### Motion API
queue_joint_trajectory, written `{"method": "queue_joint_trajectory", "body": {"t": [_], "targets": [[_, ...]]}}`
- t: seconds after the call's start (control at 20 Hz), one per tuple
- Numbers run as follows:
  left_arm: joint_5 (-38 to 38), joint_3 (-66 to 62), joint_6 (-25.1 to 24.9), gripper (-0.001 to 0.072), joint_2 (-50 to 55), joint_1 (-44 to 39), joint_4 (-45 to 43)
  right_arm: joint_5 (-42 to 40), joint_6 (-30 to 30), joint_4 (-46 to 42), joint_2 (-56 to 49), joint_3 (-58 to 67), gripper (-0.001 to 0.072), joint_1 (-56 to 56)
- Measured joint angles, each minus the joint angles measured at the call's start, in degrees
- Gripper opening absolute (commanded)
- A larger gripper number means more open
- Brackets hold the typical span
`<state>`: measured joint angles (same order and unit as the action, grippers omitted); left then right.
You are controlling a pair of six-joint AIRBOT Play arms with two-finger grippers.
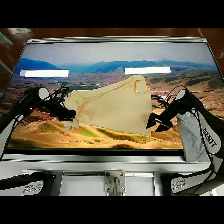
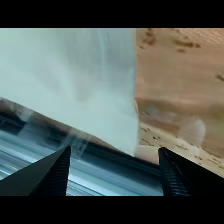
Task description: Fold the shirts.
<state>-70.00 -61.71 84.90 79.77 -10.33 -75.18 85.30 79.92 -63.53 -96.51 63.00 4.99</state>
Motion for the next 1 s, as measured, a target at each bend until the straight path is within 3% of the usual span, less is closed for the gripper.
{"method": "queue_joint_trajectory", "body": {"t": [0.1,0.15,0.2,0.25,0.55,0.8,1.0], "targets": [[-0.4,0.0,-0.2,0.0039,-1.4,0.0,-0.1,-2.7,0.7,1.5,0.0,-1.7,0.0636,-0.8],[-0.5,0.0,-0.2,0.0039,-2.1,0.0,-0.2,-3.7,1.2,1.9,0.0,-2.3,0.0457,-1.5],[-0.5,0.0,-0.3,0.0039,-2.7,0.0,-0.2,-5.5,1.7,2.4,0.0,-2.7,0.023,-2.4],[-0.5,-0.1,-0.3,0.0039,-3.4,0.1,-0.2,-7.9,2.1,2.9,0.0,-3.0,0.0069,-3.3],[-2.1,-5.2,-0.5,0.0039,-8.3,4.8,-0.3,-11.9,1.1,4.9,5.2,1.6,0.006,-5.0],[-2.6,-22.2,-0.5,0.0039,-18.6,10.8,1.0,-14.7,-2.9,5.8,22.4,19.4,0.006,-3.0],[3.3,-38.5,1.4,0.0038,-30.3,12.5,2.4,-24.1,-1.6,3.6,38.4,33.5,0.006,-1.7]]}}
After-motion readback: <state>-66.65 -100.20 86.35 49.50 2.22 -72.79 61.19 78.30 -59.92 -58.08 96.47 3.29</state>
